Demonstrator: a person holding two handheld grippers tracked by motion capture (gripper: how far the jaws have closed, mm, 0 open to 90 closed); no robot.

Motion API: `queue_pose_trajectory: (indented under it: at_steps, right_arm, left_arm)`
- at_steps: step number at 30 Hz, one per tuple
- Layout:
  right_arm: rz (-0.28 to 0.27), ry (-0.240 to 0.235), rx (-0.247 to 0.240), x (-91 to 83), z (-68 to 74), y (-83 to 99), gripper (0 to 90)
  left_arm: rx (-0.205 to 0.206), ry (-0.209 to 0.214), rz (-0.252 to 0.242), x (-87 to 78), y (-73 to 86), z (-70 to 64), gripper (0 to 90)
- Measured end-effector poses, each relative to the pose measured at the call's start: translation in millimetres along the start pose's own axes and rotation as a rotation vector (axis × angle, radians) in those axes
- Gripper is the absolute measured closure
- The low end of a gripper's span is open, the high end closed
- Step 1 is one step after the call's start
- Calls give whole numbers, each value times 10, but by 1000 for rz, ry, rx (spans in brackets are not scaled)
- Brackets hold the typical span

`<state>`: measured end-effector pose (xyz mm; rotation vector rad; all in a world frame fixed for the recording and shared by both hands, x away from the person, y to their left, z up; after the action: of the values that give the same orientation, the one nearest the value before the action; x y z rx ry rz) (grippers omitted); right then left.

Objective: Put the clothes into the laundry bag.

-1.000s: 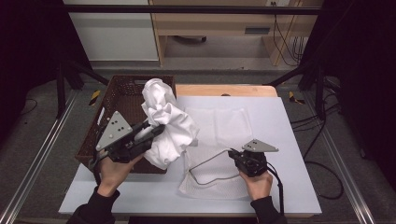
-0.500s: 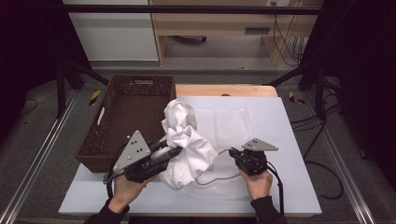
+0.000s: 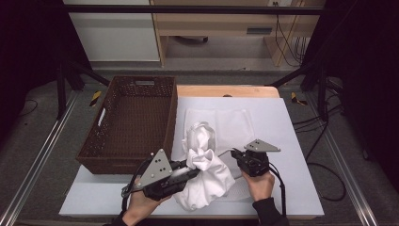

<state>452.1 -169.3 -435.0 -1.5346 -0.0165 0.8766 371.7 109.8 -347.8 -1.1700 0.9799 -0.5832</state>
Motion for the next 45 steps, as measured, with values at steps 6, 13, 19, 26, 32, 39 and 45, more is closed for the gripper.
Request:
queue_pose_trajectory:
  at_steps: [6, 13, 19, 26, 32, 39, 45]
  right_arm:
    - [-2, 4, 3, -2, 6, 0, 878]
    - [-3, -2, 8, -11, 3, 0, 878]
    - [-11, 0, 14, -16, 5, -1, 877]
    - [-15, 3, 7, -12, 11, 2, 877]
    - [-19, -4, 7, -19, 17, 1, 876]
    - [-22, -10, 2, -31, 16, 2, 876]
    - [-20, -9, 8, -37, 4, 4, 876]
  left_arm:
    - [6, 36, 60, 141, 126, -102, 679]
    - [24, 66, 148, 417, 322, -226, 678]
    - [28, 90, 215, 680, 450, -261, 678]
    - [29, 79, 302, 1004, 580, -240, 672]
    - [-10, 77, 366, 1251, 673, -170, 662]
    - [-50, 89, 384, 1419, 743, -121, 605]
    - [-59, -5, 312, 1258, 610, -87, 320]
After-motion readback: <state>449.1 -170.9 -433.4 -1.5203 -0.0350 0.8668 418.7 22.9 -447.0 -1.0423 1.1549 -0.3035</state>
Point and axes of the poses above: each handheld gripper's, and its own axes: x roughly forward along the jaws, y roughly out of its underside, z roughly to its left, the point moved 1 cm from there along x, roughly forward along the jaws, and after that the axes turned 1 degree about x, right-handed, at the moved point
